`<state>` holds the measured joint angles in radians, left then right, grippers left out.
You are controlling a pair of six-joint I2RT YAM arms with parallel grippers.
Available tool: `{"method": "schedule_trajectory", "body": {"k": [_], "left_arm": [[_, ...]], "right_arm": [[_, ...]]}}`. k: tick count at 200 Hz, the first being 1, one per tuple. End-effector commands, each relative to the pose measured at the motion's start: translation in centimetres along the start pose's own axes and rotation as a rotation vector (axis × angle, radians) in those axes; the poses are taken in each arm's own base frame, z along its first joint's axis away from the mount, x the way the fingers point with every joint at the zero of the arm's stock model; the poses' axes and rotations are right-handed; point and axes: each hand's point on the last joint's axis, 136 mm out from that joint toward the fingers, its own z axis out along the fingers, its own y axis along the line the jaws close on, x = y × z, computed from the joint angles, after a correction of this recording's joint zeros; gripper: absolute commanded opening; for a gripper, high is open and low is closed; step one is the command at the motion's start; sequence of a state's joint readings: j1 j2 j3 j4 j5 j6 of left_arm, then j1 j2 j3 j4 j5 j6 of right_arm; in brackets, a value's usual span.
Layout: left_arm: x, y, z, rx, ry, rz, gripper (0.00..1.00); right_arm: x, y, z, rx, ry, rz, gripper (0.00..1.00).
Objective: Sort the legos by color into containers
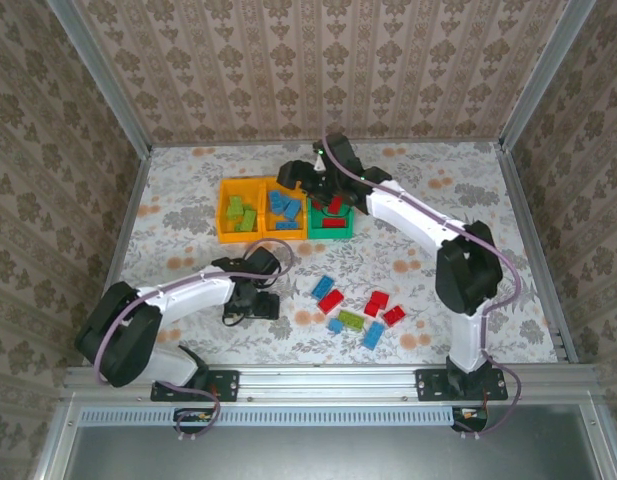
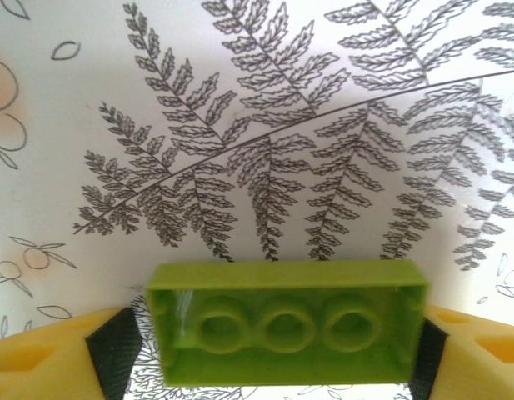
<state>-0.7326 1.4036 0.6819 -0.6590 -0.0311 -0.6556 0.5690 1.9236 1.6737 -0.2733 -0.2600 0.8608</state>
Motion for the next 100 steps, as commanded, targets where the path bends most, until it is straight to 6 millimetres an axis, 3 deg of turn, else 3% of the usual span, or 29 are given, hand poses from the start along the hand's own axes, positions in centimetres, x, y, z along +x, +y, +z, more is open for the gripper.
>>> {"method": "schedule_trajectory", "body": {"k": [1,29,50,75,100], "left_arm": [[-0.8,-1.4,0.4,0.033,0.003,0.019,0.74],[-1.6,-1.8,0.1,0.032,-0.006,0.029,0.56],[-2.5,-2.2,-0.5,0.044,-0.030,0.032,0.48],[-3.7,-2.0,-1.7,0.037,-0.057,0.029,0.48],[-6.4,-0.8,-4.4,0.025,-0.122,0.010,0.49]], "right_arm": [[-0.3,-2.2,-3.2,0.100,-0.045,-0.051,0.84],[0.4,-5.9,-5.9,0.202,-0.057,-0.058,0.85],[1.3,-8.5,-7.4,0.245,-0.061,-0.029,0.85],[2.8,-11.0,-8.6,0.310,-0.049,-0.019,0.85],[4.9,-12.5,-9.3,0.349,-0.012,-0.020,0.84]]}}
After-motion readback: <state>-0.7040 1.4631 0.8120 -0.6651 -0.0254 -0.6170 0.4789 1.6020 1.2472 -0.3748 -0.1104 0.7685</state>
